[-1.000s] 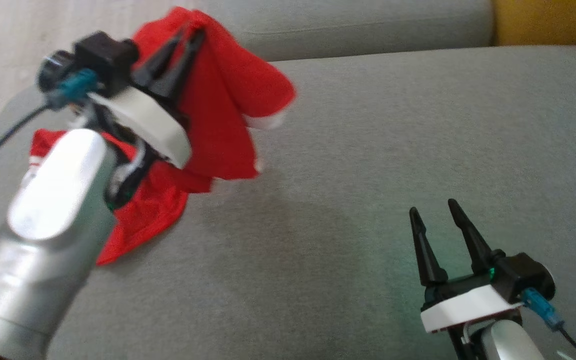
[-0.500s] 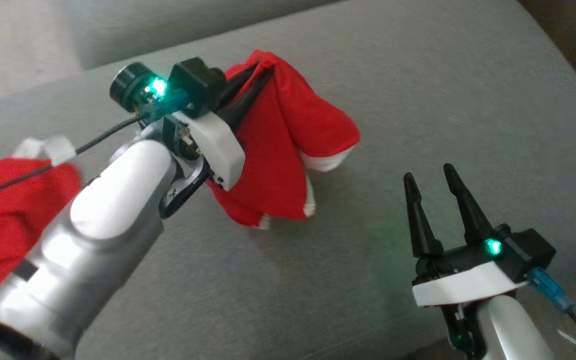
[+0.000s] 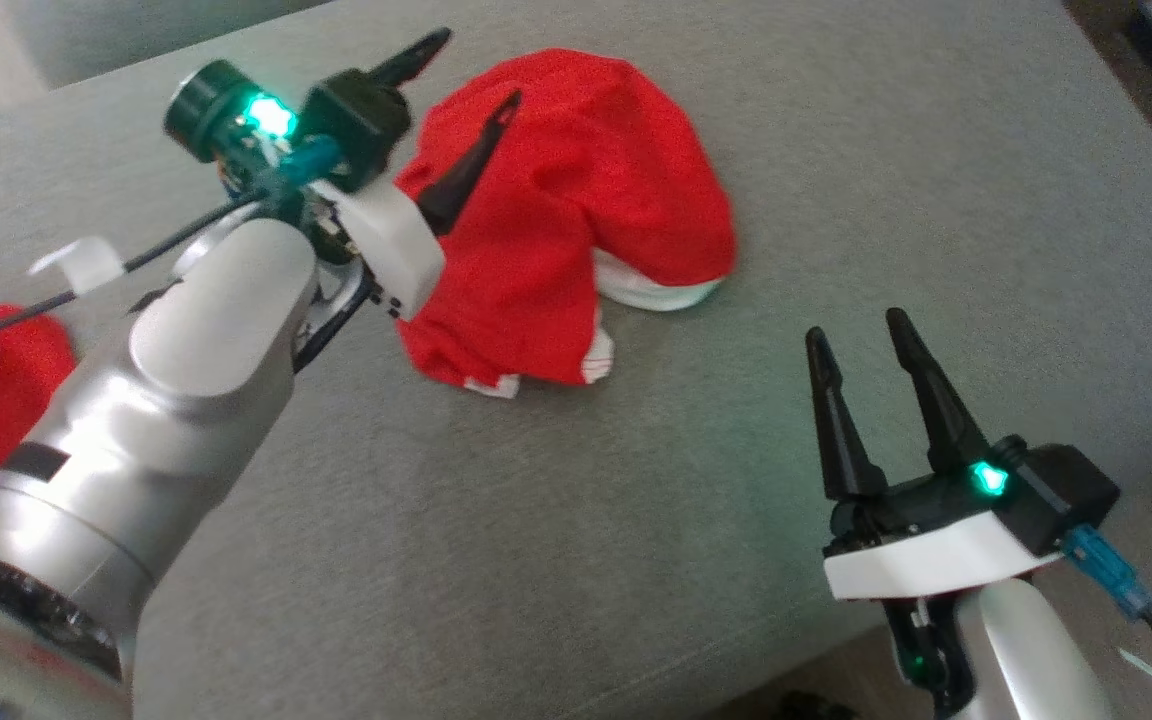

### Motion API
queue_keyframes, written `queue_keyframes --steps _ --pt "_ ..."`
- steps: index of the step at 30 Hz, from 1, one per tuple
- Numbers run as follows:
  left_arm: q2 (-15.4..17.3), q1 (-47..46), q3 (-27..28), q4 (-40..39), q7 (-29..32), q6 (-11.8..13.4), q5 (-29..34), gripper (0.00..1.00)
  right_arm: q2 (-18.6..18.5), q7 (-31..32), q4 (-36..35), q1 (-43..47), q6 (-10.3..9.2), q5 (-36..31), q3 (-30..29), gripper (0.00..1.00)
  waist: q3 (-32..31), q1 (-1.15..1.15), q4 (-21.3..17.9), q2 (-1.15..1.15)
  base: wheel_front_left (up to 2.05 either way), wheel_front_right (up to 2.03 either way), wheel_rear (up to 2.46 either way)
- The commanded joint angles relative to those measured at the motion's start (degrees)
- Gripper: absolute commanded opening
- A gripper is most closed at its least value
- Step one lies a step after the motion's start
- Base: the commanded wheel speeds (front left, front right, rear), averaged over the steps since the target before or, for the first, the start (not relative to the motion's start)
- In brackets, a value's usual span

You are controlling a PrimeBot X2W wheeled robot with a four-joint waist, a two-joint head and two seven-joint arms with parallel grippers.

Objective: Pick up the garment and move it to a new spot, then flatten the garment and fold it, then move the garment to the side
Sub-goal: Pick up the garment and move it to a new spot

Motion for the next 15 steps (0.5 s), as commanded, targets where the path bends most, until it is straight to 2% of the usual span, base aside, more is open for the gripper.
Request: queue_keyframes --steps 1,2,7,15 --pt "1.40 -2.82 2.58 -0.32 -1.43 0.23 -0.74 1.00 -0.30 -0.36 -1.69 -1.53 0.43 -0.69 0.56 1.00 -1.41 -0.01 3.05 0.00 0.00 0.00 0.00" --pt "1.46 -2.28 3.05 0.79 -3.38 0.76 -0.95 1.00 -0.30 -0.36 -1.46 -1.52 0.43 -1.50 -0.17 1.00 -2.37 -0.01 5.43 0.00 0.00 0.00 0.00" --pt "1.25 1.68 6.47 0.91 -7.54 4.56 -3.37 1.00 -0.30 -0.36 -0.40 -0.67 0.43 -3.99 -2.22 1.00 -5.75 -0.01 11.82 0.00 0.00 0.00 0.00" --pt "3.31 16.05 11.88 -7.76 -9.12 12.87 -5.43 1.00 -0.30 -0.36 1.10 1.94 0.43 -6.19 -4.99 1.00 -10.27 -0.01 20.07 0.00 0.00 0.00 0.00"
